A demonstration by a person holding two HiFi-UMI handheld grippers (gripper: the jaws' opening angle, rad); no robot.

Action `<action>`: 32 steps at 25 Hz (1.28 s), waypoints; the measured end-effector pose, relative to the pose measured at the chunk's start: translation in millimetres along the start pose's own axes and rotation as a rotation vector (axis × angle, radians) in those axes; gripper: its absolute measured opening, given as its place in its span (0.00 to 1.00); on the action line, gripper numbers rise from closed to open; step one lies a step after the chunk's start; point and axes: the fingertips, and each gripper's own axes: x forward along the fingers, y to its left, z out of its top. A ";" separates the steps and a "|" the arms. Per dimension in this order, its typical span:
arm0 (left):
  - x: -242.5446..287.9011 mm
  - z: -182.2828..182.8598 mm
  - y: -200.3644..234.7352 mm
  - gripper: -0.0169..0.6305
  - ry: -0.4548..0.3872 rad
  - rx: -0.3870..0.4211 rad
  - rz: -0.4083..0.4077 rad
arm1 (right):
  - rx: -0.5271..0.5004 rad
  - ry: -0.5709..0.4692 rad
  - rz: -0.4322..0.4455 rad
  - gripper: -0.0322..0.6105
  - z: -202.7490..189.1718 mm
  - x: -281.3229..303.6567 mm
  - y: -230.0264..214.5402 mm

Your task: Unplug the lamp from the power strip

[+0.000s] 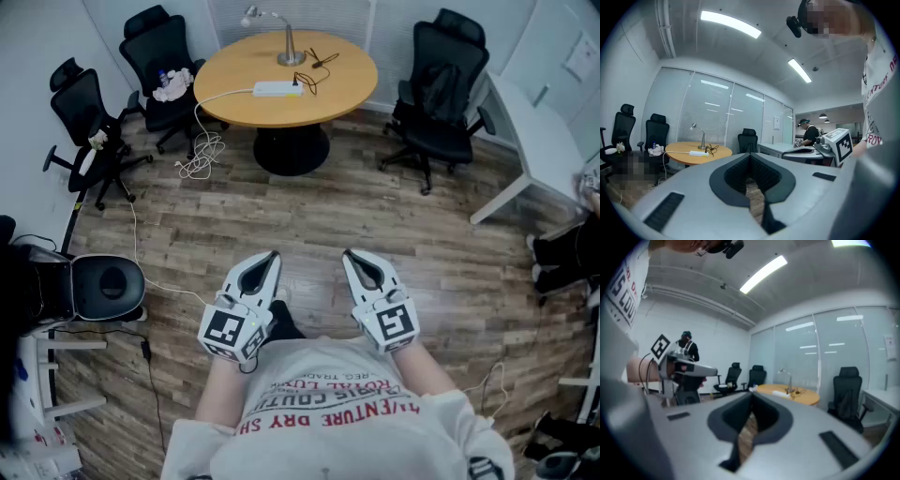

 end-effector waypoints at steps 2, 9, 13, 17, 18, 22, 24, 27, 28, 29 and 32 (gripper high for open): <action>0.1 2.0 7.1 0.07 -0.006 -0.008 0.006 | 0.002 -0.009 -0.005 0.10 3.5 5.2 0.1; -2.7 0.2 15.9 0.07 -0.007 -0.019 0.026 | 0.052 0.009 -0.006 0.10 5.1 10.9 0.5; -3.1 -4.2 24.5 0.07 -0.003 -0.034 0.035 | 0.091 -0.003 -0.021 0.10 3.9 17.8 -0.6; 6.2 -13.6 39.2 0.07 0.013 -0.050 0.029 | 0.137 0.002 -0.014 0.10 -5.3 34.0 -1.9; 10.3 -15.7 45.3 0.07 0.019 -0.055 0.027 | 0.140 0.007 -0.015 0.10 -7.4 40.9 -3.2; 30.6 -12.7 80.3 0.07 0.020 -0.066 0.022 | 0.125 0.038 -0.039 0.10 -6.2 76.5 -11.1; 44.5 -6.0 100.0 0.07 0.015 -0.056 0.013 | 0.126 0.046 -0.049 0.10 -3.7 97.4 -16.7; 66.8 6.0 130.2 0.07 0.010 -0.049 -0.008 | 0.142 0.046 -0.059 0.10 -0.5 130.7 -25.9; 74.3 9.2 140.1 0.07 0.009 -0.049 -0.017 | 0.145 0.048 -0.066 0.10 1.1 141.5 -29.4; 81.3 11.8 150.0 0.07 0.010 -0.048 -0.025 | 0.146 0.050 -0.075 0.10 3.0 152.0 -32.7; 98.2 19.8 181.6 0.07 0.009 -0.043 -0.048 | 0.142 0.054 -0.106 0.10 12.5 184.2 -41.2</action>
